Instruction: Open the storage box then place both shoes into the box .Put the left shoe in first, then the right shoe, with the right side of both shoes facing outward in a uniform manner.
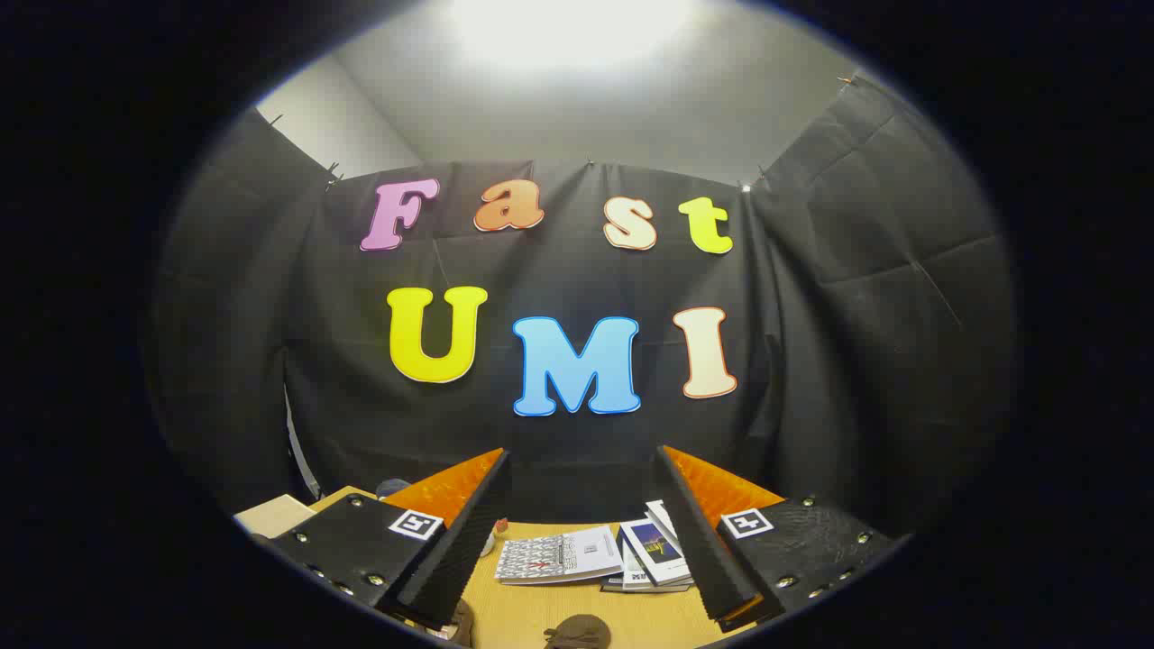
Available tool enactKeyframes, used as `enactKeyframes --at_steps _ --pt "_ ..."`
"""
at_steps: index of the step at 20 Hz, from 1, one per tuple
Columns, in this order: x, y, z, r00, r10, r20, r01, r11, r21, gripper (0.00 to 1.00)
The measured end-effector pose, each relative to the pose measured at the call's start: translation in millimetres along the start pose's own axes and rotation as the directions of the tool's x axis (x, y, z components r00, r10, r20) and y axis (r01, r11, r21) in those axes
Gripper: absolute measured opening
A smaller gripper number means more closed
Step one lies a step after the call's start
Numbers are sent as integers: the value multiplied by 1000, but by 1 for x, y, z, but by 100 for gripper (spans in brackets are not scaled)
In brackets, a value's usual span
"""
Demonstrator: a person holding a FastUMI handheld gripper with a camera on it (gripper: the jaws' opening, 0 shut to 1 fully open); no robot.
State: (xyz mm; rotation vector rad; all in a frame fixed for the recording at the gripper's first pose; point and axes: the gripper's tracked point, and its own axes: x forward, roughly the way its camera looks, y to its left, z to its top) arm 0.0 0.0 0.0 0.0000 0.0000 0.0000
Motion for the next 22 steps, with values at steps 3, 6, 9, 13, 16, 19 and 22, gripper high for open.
enactKeyframes --at_steps 3,6,9,13,16,19,22 --pt "1 1 3 1000 3 8 -3 1000 10 97" --pt "0 0 10 999 -5 34 5 1000 17 97" --pt "0 3 10 999 1 40 -2 1000 14 97" --pt "3 12 3 1000 26 12 -26 1000 17 97" --pt "4 15 -3 999 39 -11 -39 999 29 97" --pt "7 19 -13 998 55 -35 -54 998 42 97" --pt "10 36 -33 989 116 -90 -109 991 81 97"
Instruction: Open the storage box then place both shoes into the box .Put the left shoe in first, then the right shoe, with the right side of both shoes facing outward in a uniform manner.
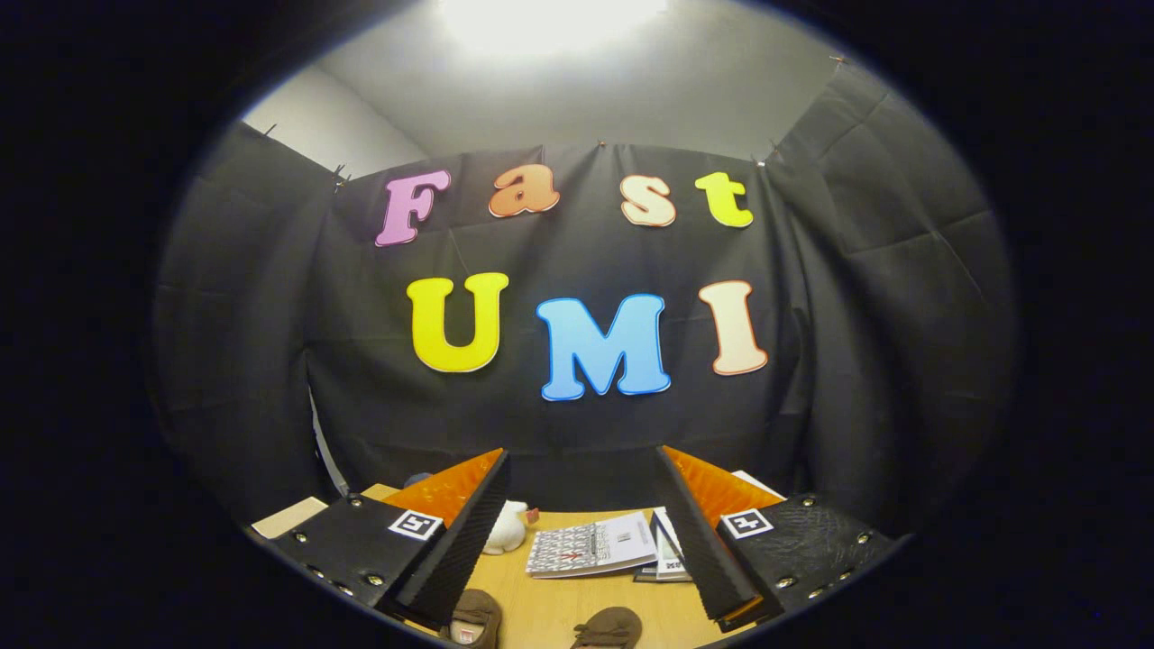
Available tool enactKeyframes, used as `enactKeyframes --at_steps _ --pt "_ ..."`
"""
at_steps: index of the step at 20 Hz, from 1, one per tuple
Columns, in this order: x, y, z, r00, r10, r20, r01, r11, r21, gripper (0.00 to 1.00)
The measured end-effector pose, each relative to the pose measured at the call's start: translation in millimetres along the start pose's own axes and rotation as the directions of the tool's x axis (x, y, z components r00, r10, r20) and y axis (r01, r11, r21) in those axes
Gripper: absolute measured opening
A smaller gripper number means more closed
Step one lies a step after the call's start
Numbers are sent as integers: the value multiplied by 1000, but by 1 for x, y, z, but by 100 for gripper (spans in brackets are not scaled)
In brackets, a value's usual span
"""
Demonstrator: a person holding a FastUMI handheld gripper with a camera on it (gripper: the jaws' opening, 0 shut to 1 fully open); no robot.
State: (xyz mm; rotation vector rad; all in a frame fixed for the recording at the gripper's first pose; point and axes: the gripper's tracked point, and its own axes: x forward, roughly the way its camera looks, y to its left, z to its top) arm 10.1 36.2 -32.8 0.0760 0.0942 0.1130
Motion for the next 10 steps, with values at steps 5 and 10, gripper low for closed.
enactKeyframes --at_steps 5,10 --pt "10 36 -41 985 132 -111 -122 989 86 97" --pt "17 91 -87 915 330 -234 -275 931 239 97"
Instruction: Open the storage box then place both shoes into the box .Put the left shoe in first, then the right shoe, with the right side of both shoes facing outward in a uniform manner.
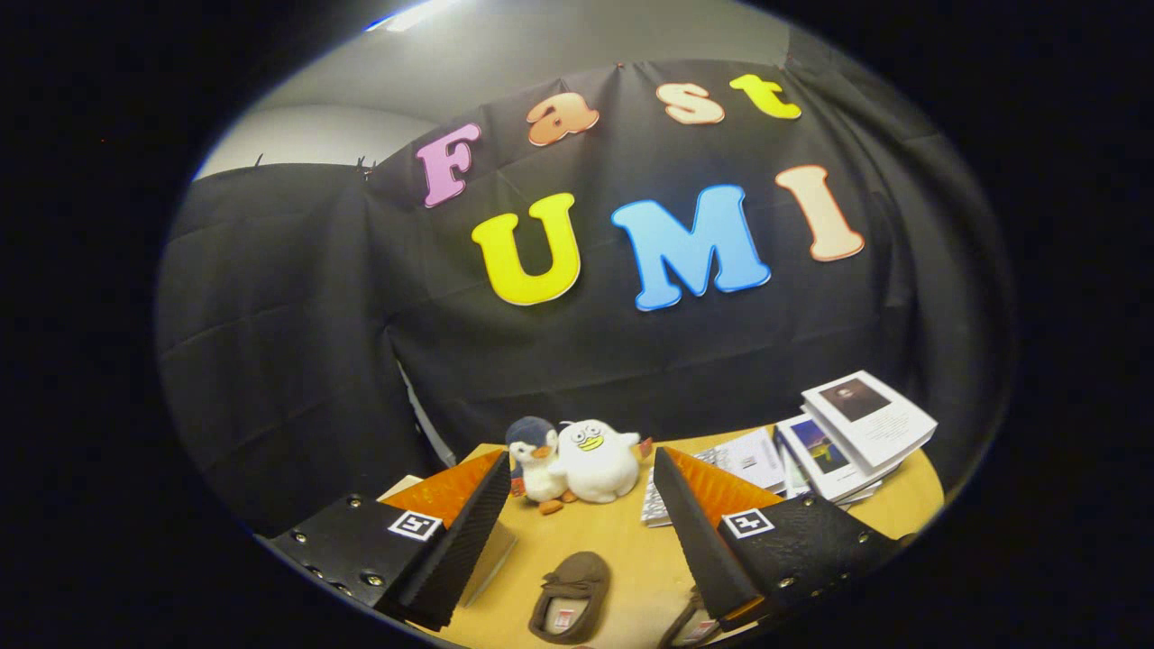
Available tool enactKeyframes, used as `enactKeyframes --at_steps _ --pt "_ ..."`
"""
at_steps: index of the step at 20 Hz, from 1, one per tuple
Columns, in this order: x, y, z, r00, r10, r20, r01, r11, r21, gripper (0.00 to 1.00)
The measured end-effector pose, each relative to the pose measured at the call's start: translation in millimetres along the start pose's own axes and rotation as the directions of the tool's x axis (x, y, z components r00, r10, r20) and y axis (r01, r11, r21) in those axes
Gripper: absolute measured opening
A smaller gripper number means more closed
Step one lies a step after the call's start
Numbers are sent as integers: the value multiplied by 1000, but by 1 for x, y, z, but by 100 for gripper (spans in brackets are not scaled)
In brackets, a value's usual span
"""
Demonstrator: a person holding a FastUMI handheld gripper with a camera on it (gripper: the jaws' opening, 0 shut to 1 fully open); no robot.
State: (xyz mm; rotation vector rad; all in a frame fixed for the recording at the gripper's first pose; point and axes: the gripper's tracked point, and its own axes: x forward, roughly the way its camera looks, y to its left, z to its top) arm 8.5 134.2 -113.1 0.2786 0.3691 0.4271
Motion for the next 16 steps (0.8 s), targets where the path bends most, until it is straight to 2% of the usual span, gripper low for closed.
enactKeyframes --at_steps 4,8,12,16 --pt "21 29 -40 984 138 -110 -121 982 146 99" --pt "41 55 -78 945 257 -202 -199 943 268 99" --pt "56 84 -120 882 372 -289 -235 880 413 96" --pt "71 109 -164 806 467 -364 -229 813 536 96"
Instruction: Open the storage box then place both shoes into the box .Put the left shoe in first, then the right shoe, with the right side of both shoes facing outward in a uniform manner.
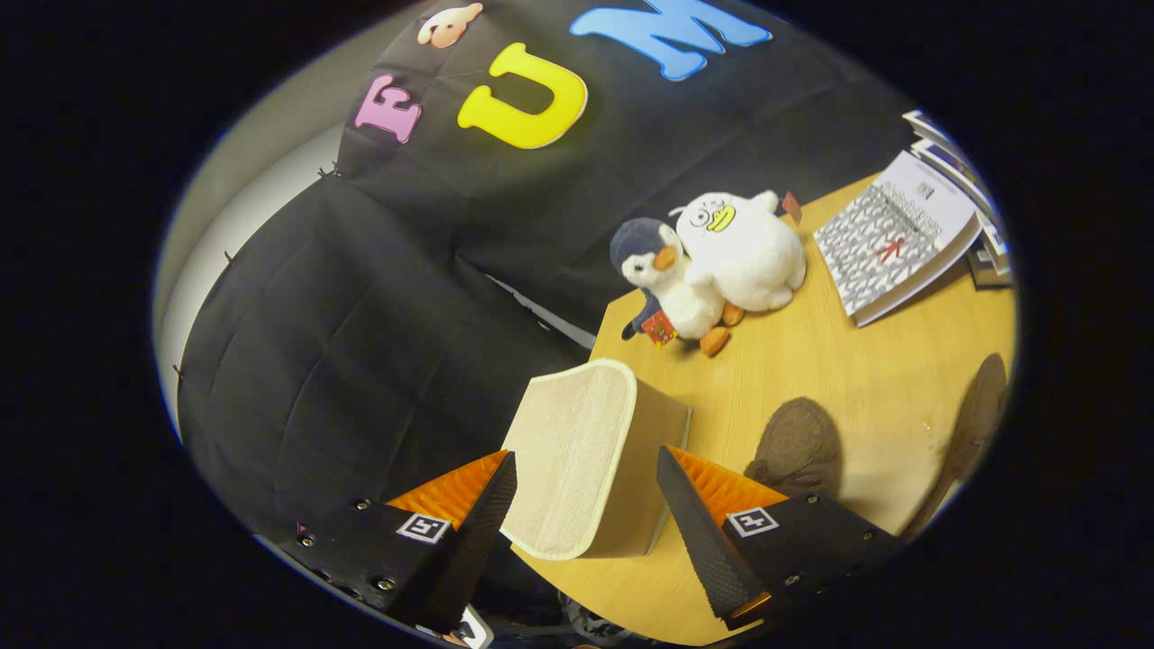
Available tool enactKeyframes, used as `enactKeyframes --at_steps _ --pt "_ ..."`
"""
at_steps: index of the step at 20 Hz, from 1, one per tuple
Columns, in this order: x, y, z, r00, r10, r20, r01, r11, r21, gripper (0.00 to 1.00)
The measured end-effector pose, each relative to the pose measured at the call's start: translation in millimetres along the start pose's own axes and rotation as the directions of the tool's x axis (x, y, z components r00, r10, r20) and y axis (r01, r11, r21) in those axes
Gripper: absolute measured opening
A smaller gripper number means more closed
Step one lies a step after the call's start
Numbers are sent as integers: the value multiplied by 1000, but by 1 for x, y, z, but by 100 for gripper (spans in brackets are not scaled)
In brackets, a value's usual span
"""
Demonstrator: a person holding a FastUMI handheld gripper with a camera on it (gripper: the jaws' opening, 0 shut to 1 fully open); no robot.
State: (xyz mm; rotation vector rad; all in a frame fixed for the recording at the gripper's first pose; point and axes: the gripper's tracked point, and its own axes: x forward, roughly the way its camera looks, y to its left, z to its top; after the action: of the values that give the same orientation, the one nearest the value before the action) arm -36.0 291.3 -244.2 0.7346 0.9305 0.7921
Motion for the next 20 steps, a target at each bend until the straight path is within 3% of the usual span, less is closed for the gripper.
enactKeyframes --at_steps 8,18,19,20 --pt "47 -3 -51 987 95 -130 -74 985 158 96" --pt "81 -11 -66 979 108 -176 -74 979 189 94" --pt "85 -11 -67 978 108 -179 -73 979 193 92" --pt "88 -9 -68 975 117 -188 -76 974 211 82"
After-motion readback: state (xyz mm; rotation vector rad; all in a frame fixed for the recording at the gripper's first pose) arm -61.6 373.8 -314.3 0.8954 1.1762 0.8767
